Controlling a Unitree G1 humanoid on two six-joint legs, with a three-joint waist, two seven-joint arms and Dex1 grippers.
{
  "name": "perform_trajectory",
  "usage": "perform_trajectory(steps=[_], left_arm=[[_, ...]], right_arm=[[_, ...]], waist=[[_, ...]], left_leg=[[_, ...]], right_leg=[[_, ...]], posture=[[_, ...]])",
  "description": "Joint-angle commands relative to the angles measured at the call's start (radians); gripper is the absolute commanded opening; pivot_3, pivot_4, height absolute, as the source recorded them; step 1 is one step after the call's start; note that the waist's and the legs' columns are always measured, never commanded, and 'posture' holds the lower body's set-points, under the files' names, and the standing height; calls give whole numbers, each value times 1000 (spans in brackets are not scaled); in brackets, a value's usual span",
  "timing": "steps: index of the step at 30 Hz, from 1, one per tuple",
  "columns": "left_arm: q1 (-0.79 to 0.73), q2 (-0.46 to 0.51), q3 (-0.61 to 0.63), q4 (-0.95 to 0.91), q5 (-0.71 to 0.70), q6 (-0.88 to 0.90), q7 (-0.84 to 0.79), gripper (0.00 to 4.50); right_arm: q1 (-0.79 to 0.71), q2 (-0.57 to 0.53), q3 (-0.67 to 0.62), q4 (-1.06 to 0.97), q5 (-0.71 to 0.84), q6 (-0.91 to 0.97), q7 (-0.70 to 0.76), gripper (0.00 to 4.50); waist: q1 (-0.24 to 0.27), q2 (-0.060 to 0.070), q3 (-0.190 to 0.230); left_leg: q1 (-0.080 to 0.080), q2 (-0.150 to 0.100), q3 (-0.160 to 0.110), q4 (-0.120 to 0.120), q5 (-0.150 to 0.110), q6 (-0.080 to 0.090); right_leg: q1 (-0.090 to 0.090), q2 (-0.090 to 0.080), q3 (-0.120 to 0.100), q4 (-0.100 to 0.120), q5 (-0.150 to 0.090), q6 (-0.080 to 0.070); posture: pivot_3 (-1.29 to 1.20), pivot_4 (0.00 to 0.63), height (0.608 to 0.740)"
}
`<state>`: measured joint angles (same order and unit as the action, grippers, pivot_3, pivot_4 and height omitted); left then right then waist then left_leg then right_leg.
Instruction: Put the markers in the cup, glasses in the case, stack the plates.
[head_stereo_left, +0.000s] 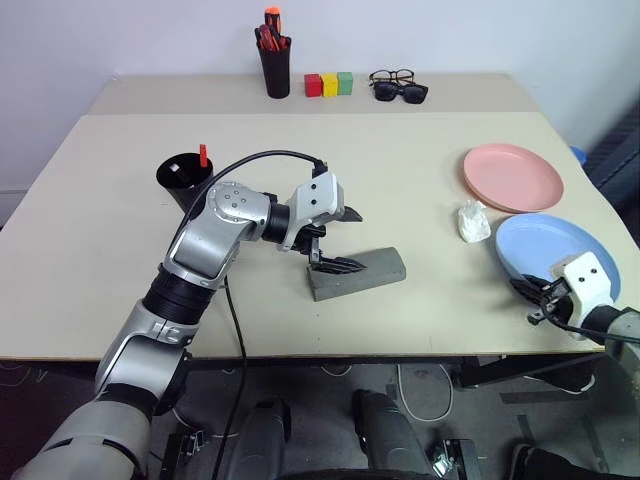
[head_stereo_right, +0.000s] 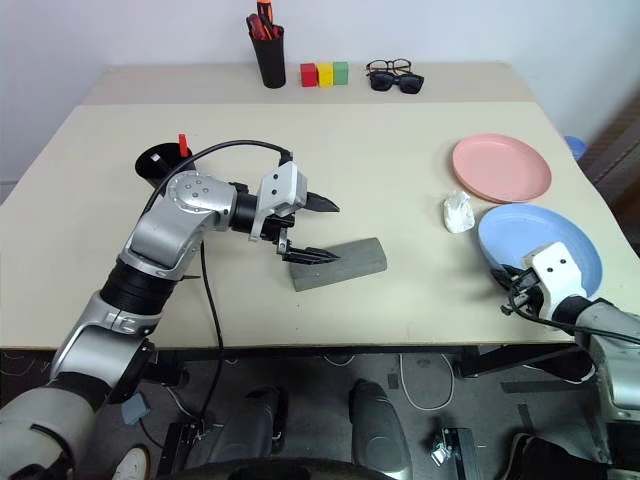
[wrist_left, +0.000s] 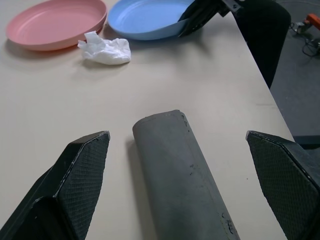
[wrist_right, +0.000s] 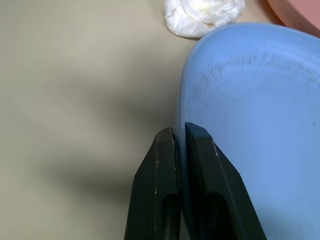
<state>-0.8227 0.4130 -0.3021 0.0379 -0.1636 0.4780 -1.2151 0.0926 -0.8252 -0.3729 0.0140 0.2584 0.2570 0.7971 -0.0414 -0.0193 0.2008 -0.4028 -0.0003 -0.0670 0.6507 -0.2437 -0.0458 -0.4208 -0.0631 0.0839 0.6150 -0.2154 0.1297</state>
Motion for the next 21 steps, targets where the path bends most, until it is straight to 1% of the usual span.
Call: perform_trajectory(steps=[1,5,9,13,14,18,21], left_arm=[[-7,3,2,-38,-14,4,15,4500],[-5,5,5,-42,-14,7,29,4500],[8,12,12,-59,-19,19,44,4500],[21,19,18,-78,-24,34,65,4500],[22,22,19,-81,-26,35,68,4500],[37,26,33,-109,-39,64,102,4500],[50,33,45,-135,-50,90,129,4500]], right_arm=[[12,-59,-65,-78,33,13,46,75],[-18,-103,-93,-91,38,9,64,75],[-120,-141,-83,-60,14,-24,47,75],[-322,-168,2,75,-50,-129,34,75],[-351,-168,17,103,-61,-150,36,75],[-633,-137,169,419,-170,-332,49,75],[-790,-99,248,632,-226,-443,50,75]], waist=[[0,0,0],[-4,0,0],[-4,0,0],[-6,1,0],[-4,1,0],[-5,1,0],[-5,1,0]], left_leg=[[0,0,0,0,0,0],[1,0,0,0,0,0],[1,0,1,0,0,0],[2,0,1,0,0,0],[2,0,2,0,0,0],[2,0,2,-1,0,0],[2,0,2,-1,0,0]], right_leg=[[0,0,0,0,0,0],[0,0,0,0,0,0],[0,0,0,0,0,0],[0,0,1,0,0,0],[0,0,1,1,0,0],[0,0,1,0,1,1],[0,0,1,0,1,1]], posture=[[0,150,740],[0,150,740],[0,150,740],[0,150,740],[0,150,740],[0,150,740],[0,150,740]])
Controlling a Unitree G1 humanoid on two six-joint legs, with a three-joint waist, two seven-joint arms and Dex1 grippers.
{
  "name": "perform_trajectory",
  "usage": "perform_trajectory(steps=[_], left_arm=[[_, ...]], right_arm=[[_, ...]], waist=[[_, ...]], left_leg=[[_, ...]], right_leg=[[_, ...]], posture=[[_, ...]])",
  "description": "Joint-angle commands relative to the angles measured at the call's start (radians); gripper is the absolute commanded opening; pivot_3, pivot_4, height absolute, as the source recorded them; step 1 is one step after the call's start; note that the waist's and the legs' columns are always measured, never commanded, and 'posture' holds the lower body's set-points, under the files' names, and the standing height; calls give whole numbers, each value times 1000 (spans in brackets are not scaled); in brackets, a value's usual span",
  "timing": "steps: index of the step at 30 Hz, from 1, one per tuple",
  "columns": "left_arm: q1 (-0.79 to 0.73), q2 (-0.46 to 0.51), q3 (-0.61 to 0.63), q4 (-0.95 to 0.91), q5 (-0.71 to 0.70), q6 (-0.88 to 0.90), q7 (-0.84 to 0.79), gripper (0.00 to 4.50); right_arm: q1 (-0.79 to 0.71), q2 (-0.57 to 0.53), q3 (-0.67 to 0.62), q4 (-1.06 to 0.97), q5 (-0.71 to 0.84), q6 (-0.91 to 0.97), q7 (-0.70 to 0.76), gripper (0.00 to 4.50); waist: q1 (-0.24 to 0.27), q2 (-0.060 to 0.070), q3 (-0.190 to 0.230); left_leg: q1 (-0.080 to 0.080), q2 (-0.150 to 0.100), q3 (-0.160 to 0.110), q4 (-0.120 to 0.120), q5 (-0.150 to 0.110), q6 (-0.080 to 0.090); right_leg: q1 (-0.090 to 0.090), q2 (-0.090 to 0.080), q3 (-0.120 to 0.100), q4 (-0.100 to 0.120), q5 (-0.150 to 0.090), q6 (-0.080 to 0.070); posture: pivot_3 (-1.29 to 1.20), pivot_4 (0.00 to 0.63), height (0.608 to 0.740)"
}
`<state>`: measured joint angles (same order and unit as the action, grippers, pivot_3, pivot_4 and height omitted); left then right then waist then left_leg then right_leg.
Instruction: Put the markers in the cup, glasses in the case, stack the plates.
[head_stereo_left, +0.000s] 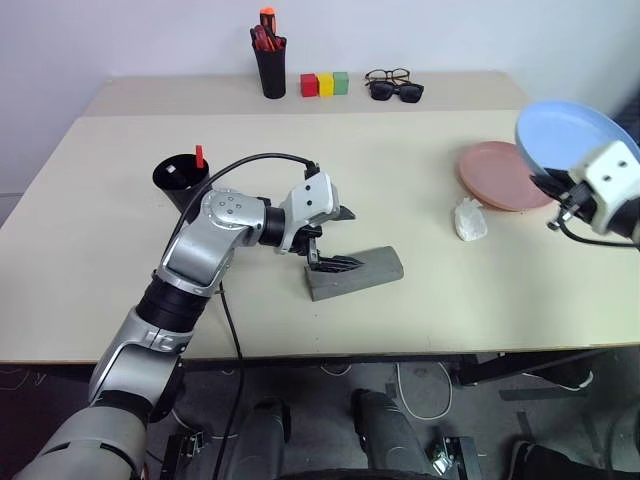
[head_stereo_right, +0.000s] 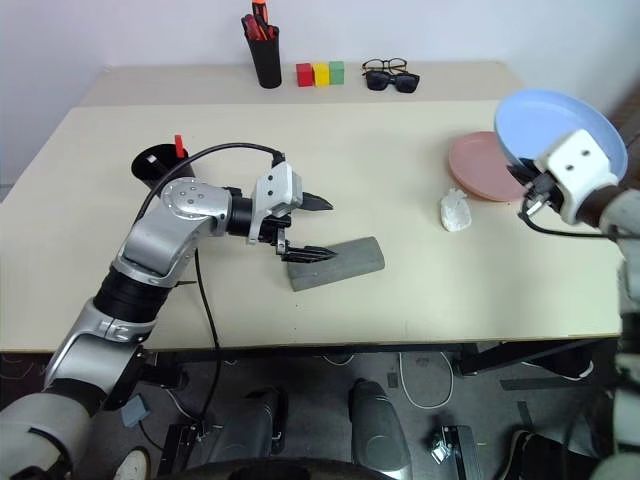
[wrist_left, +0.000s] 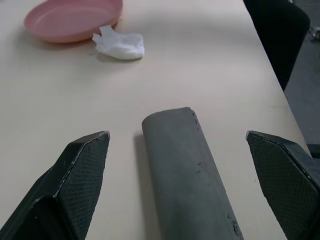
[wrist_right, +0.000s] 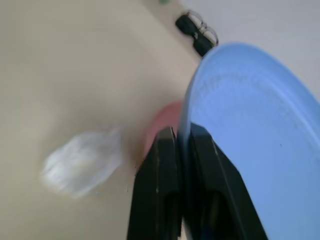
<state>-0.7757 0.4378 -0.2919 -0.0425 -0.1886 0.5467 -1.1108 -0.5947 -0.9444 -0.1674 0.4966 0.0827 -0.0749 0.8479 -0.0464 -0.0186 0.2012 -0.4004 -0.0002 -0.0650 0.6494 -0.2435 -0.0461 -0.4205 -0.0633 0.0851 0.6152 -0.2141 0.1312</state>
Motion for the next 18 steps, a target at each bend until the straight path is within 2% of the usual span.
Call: perform_trajectory(steps=[1,6,13,14,16,18], left_arm=[[11,12,41,-68,-28,34,36,4500],[55,35,70,-141,-49,103,99,4500],[114,73,102,-246,-78,188,168,4500],[120,79,105,-256,-83,196,176,4500],[131,85,107,-274,-92,213,190,4500],[138,90,108,-288,-100,224,201,4500]], right_arm=[[-157,39,69,224,-73,-146,-7,75],[-359,128,165,527,-170,-281,-46,75],[-469,183,223,728,-253,-333,-141,75],[-476,186,226,741,-261,-335,-150,744],[-485,190,233,762,-278,-334,-176,1506],[-492,190,237,773,-291,-338,-198,2521]], waist=[[-1,0,0],[-15,1,1],[-23,1,1],[-23,1,1],[-24,1,1],[-25,1,1]], left_leg=[[0,0,0,-1,0,0],[1,0,0,-2,0,0],[0,0,-1,-3,0,0],[0,0,-1,-3,0,-1],[1,0,-1,-3,0,-1],[1,0,-1,-3,0,-1]], right_leg=[[0,0,0,0,0,0],[0,0,0,0,0,0],[0,0,0,0,0,1],[0,0,0,0,0,1],[0,0,0,0,0,1],[0,0,0,0,0,1]], posture=[[0,150,740],[0,150,740],[0,150,740],[0,150,740],[0,150,740],[0,150,740]])
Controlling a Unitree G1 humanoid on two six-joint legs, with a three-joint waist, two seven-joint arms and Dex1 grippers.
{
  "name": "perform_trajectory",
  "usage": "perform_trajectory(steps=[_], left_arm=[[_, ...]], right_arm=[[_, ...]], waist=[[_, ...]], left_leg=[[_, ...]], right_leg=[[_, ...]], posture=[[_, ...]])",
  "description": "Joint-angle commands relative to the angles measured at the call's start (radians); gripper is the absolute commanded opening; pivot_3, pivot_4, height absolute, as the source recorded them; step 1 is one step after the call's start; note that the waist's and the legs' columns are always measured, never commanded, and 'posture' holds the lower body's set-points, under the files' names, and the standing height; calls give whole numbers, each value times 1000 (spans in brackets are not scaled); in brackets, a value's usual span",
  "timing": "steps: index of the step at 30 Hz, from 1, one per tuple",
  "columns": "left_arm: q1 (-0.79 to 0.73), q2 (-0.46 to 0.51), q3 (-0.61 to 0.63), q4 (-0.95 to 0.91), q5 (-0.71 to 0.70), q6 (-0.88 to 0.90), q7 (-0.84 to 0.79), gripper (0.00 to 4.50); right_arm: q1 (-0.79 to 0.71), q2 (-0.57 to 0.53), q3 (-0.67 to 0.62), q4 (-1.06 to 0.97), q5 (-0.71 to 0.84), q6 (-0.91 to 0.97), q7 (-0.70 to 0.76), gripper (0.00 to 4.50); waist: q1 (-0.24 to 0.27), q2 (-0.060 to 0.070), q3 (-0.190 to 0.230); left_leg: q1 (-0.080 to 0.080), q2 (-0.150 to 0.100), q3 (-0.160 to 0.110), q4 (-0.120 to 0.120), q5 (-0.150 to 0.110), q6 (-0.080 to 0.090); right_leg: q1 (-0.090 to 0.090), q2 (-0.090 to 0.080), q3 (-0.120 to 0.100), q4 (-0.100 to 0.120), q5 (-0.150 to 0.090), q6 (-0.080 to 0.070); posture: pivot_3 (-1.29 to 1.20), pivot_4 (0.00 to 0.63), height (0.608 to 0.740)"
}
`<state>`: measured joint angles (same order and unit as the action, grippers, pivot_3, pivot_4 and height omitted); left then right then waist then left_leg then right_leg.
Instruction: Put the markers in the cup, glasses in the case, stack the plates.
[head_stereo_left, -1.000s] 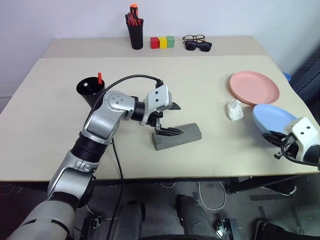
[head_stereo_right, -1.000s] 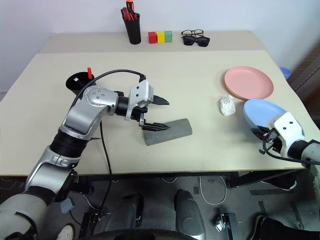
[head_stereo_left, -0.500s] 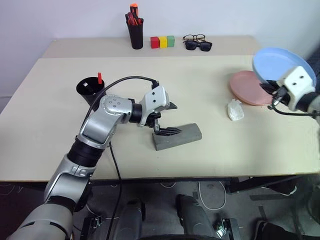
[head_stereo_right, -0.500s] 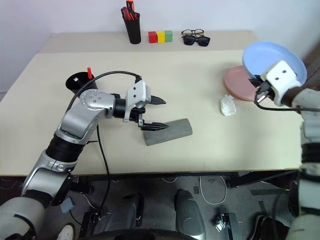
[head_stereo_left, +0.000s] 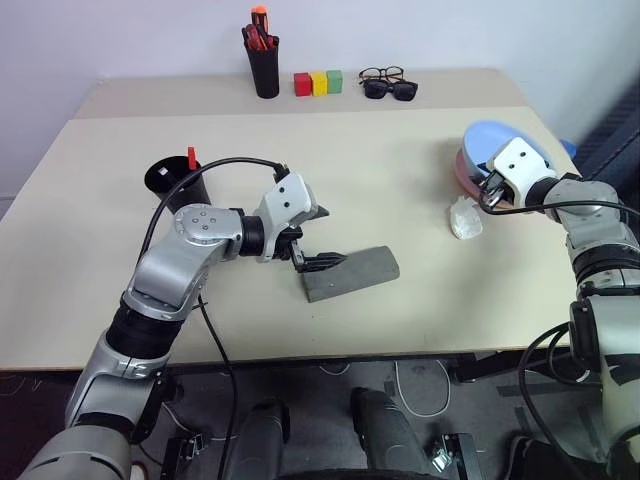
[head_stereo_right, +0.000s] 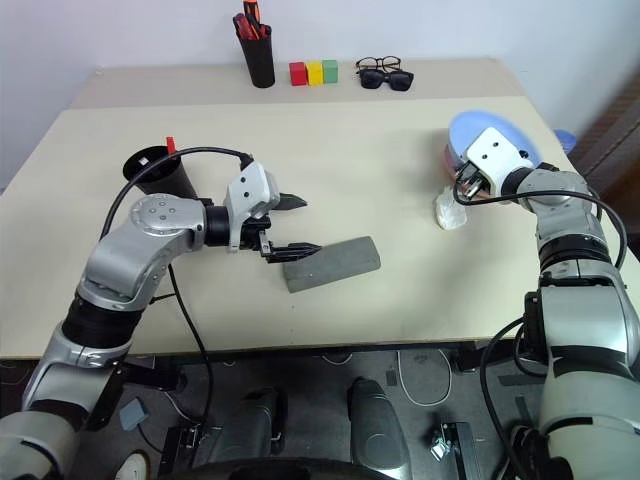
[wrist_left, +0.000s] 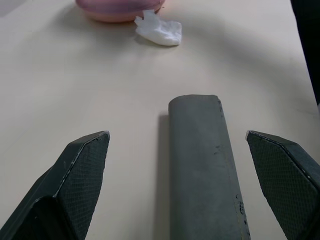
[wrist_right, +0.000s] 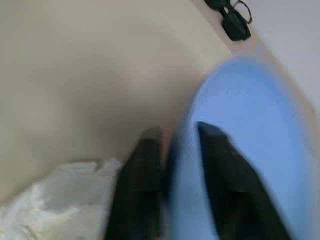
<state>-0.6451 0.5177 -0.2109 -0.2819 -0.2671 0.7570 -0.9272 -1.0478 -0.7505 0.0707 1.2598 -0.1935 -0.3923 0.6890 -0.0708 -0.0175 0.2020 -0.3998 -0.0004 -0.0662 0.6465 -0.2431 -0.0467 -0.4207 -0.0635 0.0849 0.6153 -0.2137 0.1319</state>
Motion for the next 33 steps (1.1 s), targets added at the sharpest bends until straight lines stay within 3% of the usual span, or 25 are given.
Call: perform_trajectory(steps=[1,3,4,10,14,17,25,33], left_arm=[[10,13,27,-53,-27,18,22,4500],[11,16,27,-58,-34,23,29,4500],[10,17,25,-57,-36,24,32,4500],[0,17,12,-34,-47,16,37,4500],[-15,12,1,-7,-49,2,27,4500],[-30,7,-8,18,-45,-12,22,4500],[-14,10,-2,19,-73,-55,-31,4500],[16,51,12,7,-102,-90,-82,4500]], right_arm=[[-42,-4,0,12,-22,-28,-63,3130],[-47,-3,-7,13,-25,-34,-90,4165],[-49,-3,-21,9,-11,-35,-77,4442],[-19,16,-174,-72,206,80,176,4442],[123,10,-229,-300,358,311,403,4442],[240,1,-244,-487,432,478,465,4442],[416,44,-254,-629,440,559,336,4442],[384,116,-208,-471,352,431,189,4442]], waist=[[-1,0,0],[-1,0,0],[-2,0,0],[-2,0,0],[3,0,0],[6,0,0],[-1,0,0],[0,0,0]], left_leg=[[0,0,0,0,0,0],[0,0,0,0,0,0],[0,0,0,0,0,0],[0,0,0,0,0,0],[1,0,-1,0,0,0],[1,0,-3,1,0,0],[4,0,-1,1,0,0],[9,0,0,2,0,0]], right_leg=[[0,0,0,0,0,0],[0,0,0,0,0,0],[0,0,0,1,0,0],[0,0,0,0,0,0],[1,0,0,1,0,0],[3,0,-2,1,0,0],[3,0,-1,2,0,0],[9,0,0,0,-1,-1]], posture=[[0,150,740],[0,150,740],[0,150,740],[0,150,740],[0,150,740],[0,150,740],[0,150,740],[0,150,740]])
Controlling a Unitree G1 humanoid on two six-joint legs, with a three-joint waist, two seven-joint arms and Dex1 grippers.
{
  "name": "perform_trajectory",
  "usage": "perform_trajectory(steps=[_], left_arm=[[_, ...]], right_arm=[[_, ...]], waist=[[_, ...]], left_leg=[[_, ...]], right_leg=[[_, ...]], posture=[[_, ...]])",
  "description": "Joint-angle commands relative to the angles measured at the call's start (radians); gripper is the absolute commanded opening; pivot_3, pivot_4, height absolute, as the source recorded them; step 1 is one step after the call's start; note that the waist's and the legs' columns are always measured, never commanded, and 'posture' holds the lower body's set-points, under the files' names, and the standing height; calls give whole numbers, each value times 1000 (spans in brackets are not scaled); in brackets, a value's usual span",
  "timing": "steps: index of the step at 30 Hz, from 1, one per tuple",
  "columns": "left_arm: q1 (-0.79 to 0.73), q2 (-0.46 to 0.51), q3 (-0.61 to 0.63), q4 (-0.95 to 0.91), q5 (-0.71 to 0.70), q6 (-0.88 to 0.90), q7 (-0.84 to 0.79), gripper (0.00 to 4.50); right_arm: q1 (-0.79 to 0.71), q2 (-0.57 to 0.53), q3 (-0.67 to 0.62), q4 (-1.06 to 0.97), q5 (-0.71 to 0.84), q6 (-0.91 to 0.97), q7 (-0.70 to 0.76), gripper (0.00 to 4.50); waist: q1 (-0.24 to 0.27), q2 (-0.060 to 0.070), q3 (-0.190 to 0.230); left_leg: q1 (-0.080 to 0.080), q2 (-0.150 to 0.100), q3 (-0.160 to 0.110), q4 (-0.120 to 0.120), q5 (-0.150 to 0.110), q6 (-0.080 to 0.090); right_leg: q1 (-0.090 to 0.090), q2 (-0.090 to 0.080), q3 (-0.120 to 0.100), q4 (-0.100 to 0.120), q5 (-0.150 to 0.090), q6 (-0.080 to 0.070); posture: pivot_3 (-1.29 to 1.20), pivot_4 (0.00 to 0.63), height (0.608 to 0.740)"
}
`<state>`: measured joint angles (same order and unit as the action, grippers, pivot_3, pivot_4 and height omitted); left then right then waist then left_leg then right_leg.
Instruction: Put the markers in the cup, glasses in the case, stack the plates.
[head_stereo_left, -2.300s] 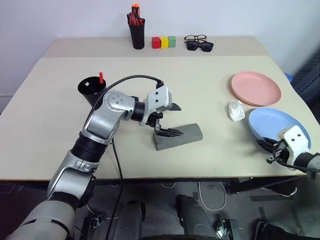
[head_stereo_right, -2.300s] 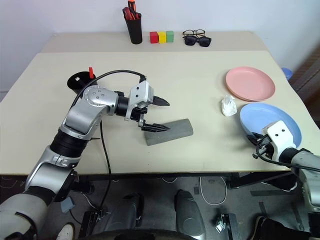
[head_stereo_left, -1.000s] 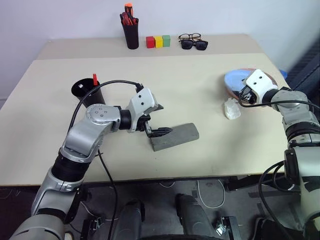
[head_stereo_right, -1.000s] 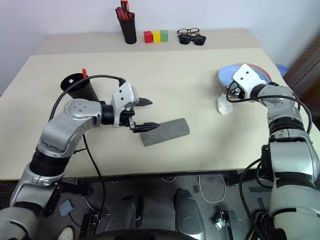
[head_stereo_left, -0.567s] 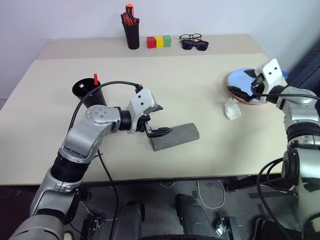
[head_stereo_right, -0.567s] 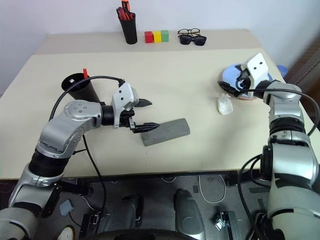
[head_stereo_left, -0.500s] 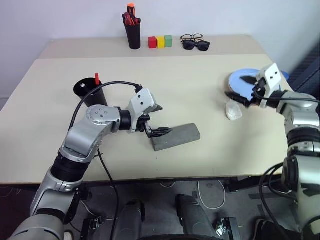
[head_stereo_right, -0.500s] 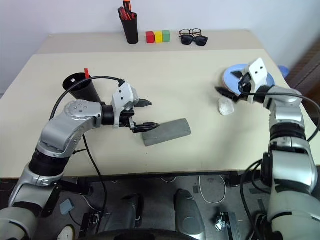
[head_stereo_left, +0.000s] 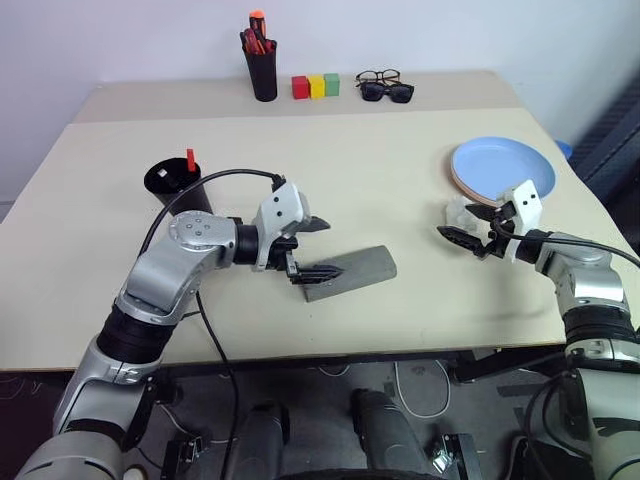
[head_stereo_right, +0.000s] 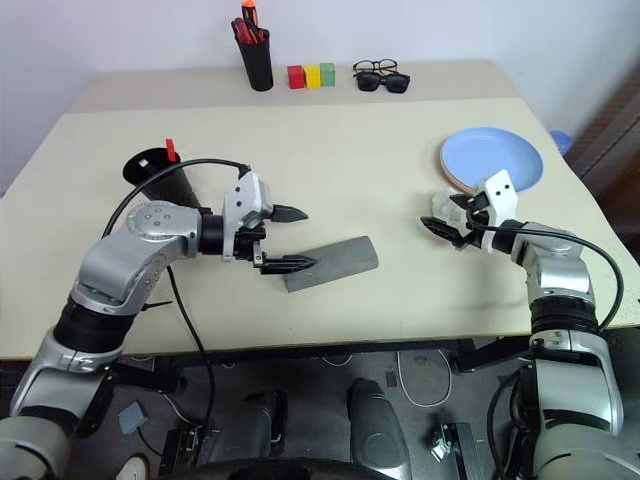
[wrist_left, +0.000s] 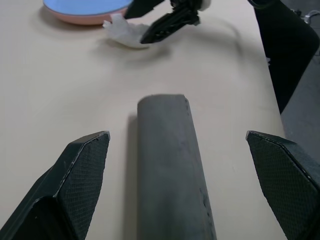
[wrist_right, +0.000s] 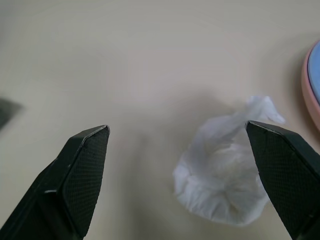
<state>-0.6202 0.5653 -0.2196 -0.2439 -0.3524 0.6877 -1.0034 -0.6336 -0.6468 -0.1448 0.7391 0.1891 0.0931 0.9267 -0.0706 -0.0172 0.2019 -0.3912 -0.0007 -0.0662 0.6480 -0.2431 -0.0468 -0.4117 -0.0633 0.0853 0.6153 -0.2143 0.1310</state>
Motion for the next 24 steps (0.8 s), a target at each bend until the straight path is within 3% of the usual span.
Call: perform_trajectory(steps=[1,6,7,9,16,24], left_arm=[[-10,2,20,-33,-19,-21,-3,4500],[-1,5,21,-52,-26,-15,11,4500],[1,5,23,-55,-27,-14,13,4500],[3,6,24,-59,-29,-12,18,4500],[6,2,19,-63,-35,-11,34,4500],[0,-7,11,-55,-39,-17,39,4500]], right_arm=[[-42,17,14,80,-45,-72,-70,4442],[-97,35,58,227,-123,-154,-168,4442],[-106,35,56,249,-130,-168,-191,4213],[-119,33,48,277,-132,-183,-218,3568],[-118,18,32,291,-129,-218,-247,76],[-173,7,-36,235,-65,-286,-238,76]], waist=[[1,0,0],[0,0,0],[0,0,0],[0,0,0],[0,0,0],[-3,0,0]], left_leg=[[0,0,0,0,0,0],[1,0,0,0,0,0],[1,0,-1,0,0,0],[1,0,-1,0,0,0],[1,0,-1,0,0,0],[1,0,-1,0,0,0]], right_leg=[[1,0,0,-1,0,0],[1,0,0,-1,0,0],[1,0,0,-1,0,0],[2,0,0,-1,0,0],[3,0,0,-1,0,0],[2,0,0,-1,0,0]], posture=[[0,150,740],[0,150,740],[0,150,740],[0,150,740],[0,150,740],[0,150,740]])
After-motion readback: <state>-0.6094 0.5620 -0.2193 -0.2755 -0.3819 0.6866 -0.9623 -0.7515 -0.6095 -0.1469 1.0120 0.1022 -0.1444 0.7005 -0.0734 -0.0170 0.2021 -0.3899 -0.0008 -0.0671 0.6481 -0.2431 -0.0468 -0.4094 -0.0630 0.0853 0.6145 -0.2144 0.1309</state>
